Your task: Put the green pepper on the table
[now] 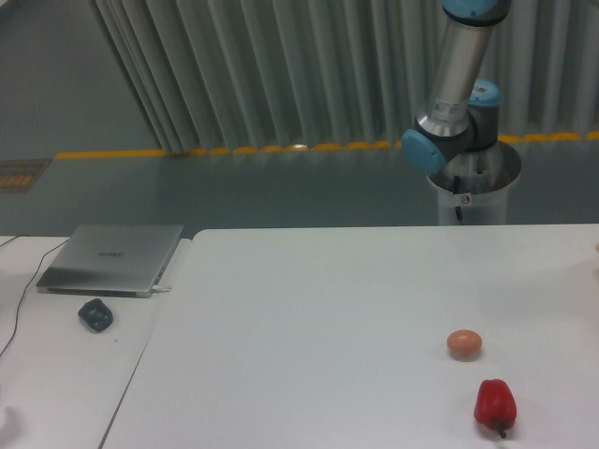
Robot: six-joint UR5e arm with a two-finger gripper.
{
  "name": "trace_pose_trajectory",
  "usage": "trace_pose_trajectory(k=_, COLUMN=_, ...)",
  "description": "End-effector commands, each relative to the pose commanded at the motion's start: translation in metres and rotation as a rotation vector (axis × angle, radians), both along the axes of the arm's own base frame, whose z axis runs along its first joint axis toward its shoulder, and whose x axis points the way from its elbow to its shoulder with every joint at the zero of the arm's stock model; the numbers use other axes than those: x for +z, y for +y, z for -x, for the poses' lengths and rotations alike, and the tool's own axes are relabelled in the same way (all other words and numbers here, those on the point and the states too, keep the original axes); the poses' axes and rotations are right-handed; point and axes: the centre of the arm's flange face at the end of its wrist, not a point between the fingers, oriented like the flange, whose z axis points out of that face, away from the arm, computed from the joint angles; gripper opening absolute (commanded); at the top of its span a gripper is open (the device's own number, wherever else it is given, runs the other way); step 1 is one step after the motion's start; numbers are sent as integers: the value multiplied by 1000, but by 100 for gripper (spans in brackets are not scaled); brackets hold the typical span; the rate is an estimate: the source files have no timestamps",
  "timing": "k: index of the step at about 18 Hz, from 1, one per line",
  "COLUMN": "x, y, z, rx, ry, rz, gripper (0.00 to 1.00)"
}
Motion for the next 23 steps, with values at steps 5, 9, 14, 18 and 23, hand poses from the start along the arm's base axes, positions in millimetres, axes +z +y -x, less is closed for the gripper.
trace_pose_trajectory(k=5, x=-2, y=4, z=-2, rx=-5, ry=-5, rz=3, gripper=100)
trace_pose_trajectory(k=9, x=-10, y=2, z=-1, rx=-5, ry=-18, rz=6, gripper=100)
trace_pose_trajectory(k=14, x=-17, y=1, z=-4, rx=-10, ry=-29, rz=6, gripper=100)
trace_pose_trajectory(k=18, x=-19, y=0, z=-4, rx=-10, ry=-31, rz=8, gripper=100)
trace_pose_trajectory(k=23, x=-19, y=2, z=0, rx=-12, ry=-25, rz=12, gripper=58)
